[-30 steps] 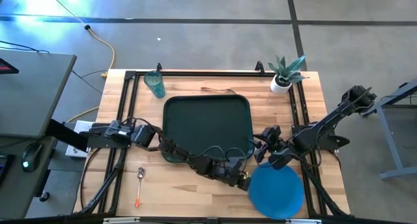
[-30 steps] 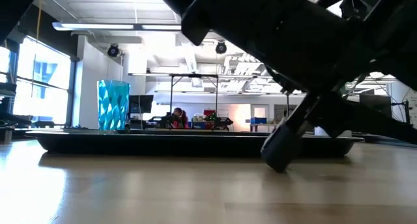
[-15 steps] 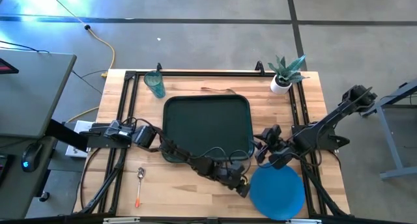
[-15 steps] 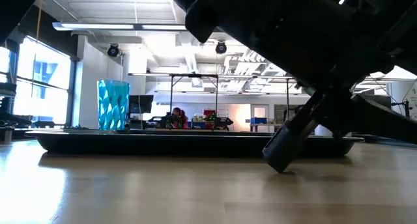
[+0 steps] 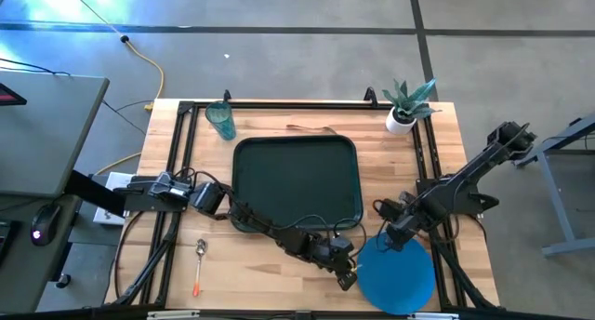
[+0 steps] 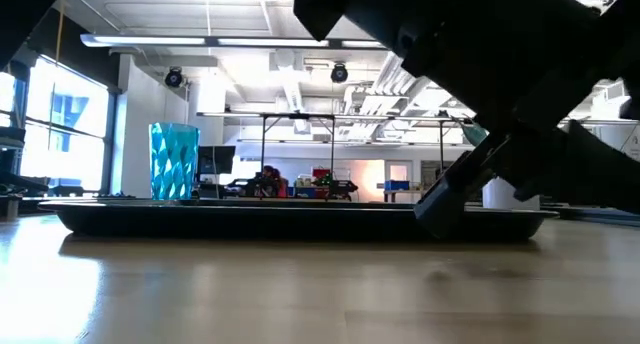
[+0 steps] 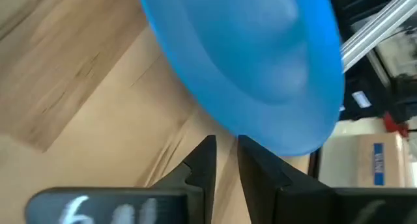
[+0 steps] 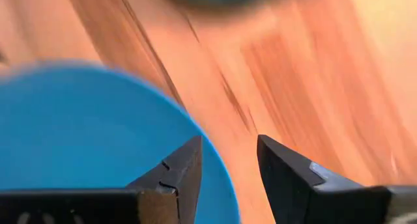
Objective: Pick and place plate/cup/fork/spoon on tray
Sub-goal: Put the blue plate on the serving tray
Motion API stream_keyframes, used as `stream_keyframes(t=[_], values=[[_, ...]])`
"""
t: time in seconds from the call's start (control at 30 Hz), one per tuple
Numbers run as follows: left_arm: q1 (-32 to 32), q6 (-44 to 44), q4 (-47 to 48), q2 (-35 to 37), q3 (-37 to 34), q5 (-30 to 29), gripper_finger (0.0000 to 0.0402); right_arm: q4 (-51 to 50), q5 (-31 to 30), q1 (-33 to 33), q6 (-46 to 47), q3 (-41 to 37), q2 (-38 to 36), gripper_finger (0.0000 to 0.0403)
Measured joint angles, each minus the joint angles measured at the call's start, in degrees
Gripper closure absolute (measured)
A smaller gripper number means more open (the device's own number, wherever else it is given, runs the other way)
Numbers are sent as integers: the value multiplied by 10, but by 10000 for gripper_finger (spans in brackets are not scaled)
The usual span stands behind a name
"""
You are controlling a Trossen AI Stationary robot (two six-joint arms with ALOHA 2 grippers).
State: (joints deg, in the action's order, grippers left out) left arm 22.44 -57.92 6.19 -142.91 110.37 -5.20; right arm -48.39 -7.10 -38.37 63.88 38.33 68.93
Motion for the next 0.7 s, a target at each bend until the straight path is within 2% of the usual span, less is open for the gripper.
stream_keyframes(t=[0.1,0.2,0.4,0.57,0.7], values=[[1,-15,-14,-3,-1,-4,322,-35,31,-6,6,0,15,264],[2,-19,-17,-4,-1,2,293,-53,31,-7,3,0,30,253],[2,-19,-19,-4,0,10,244,-3,60,-8,-15,-26,69,212],[2,-19,-34,-4,0,29,227,29,99,-8,-19,-53,87,191],[3,-19,-40,-1,0,31,224,8,89,-8,-15,-48,86,191]])
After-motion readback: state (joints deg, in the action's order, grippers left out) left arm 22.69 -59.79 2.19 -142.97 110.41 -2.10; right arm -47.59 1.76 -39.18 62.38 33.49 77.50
